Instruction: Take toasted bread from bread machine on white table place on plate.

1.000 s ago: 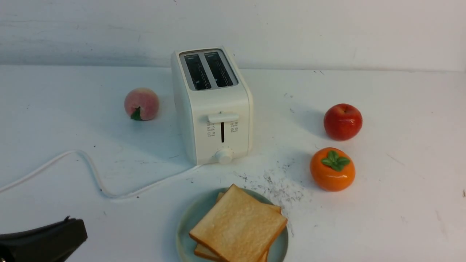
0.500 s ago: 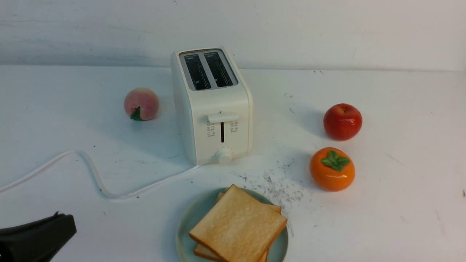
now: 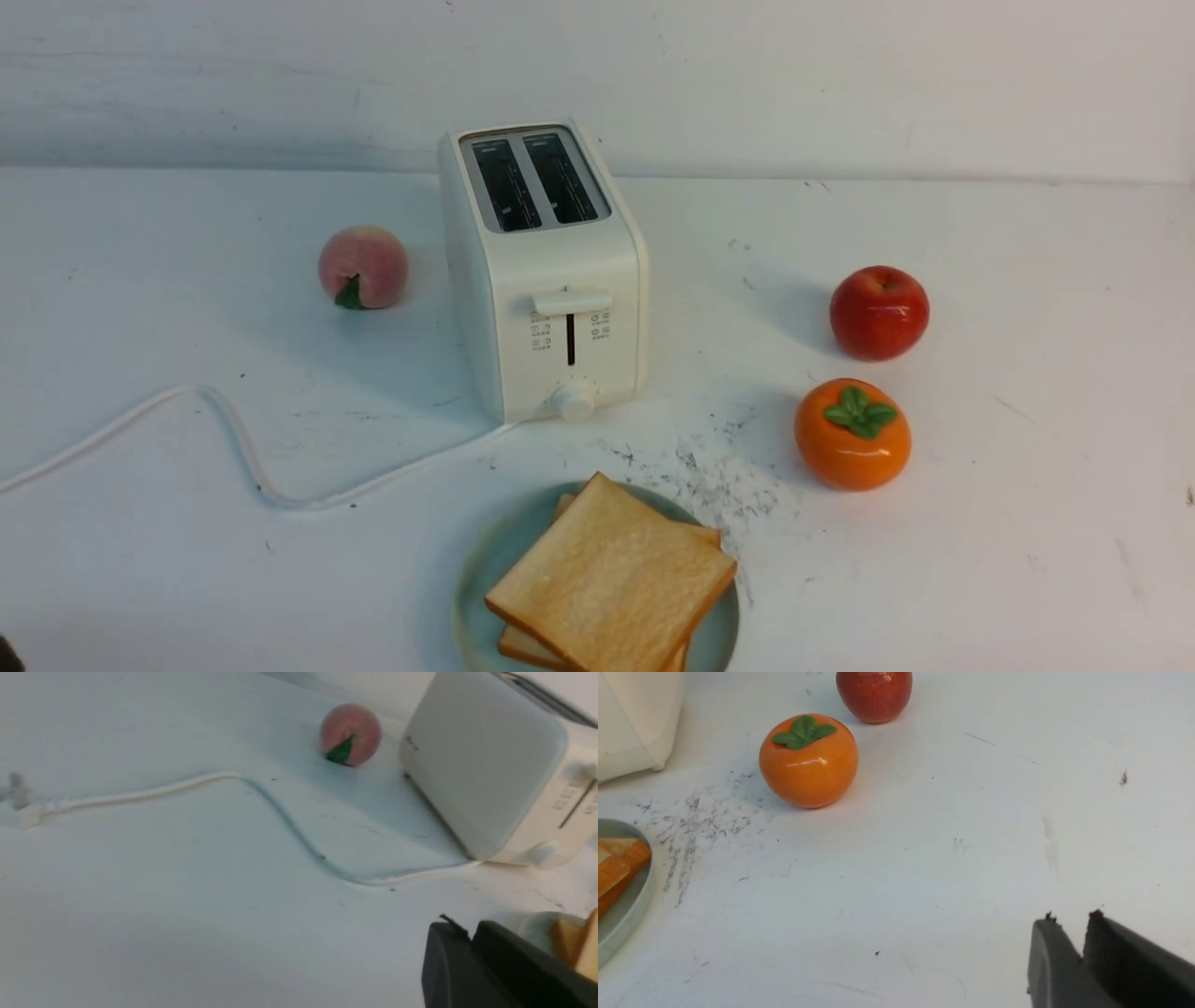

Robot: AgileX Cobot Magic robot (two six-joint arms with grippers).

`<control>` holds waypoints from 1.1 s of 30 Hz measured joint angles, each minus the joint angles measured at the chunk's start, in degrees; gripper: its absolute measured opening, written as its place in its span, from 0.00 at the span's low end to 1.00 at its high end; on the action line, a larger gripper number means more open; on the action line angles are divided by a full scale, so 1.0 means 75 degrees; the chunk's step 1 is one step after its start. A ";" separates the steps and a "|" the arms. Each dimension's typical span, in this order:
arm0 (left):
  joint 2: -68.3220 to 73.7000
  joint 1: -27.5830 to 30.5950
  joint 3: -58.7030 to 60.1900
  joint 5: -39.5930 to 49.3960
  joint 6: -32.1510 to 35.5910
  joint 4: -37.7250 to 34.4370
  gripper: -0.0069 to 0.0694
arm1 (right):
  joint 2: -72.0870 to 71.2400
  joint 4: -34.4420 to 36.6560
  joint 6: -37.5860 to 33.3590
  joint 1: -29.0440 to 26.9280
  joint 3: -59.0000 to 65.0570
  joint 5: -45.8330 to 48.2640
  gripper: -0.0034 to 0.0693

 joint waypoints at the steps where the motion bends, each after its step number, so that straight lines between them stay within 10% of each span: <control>1: -0.0078 0.0028 0.0098 0.0000 0.0000 0.0000 0.17 | 0.0000 0.0000 0.0000 0.0000 0.0000 0.0000 0.20; 33: -0.0351 -0.0262 0.0509 0.0688 -0.0158 -0.0131 0.21 | 0.0000 0.0000 0.0007 0.0000 0.0000 -0.0006 0.25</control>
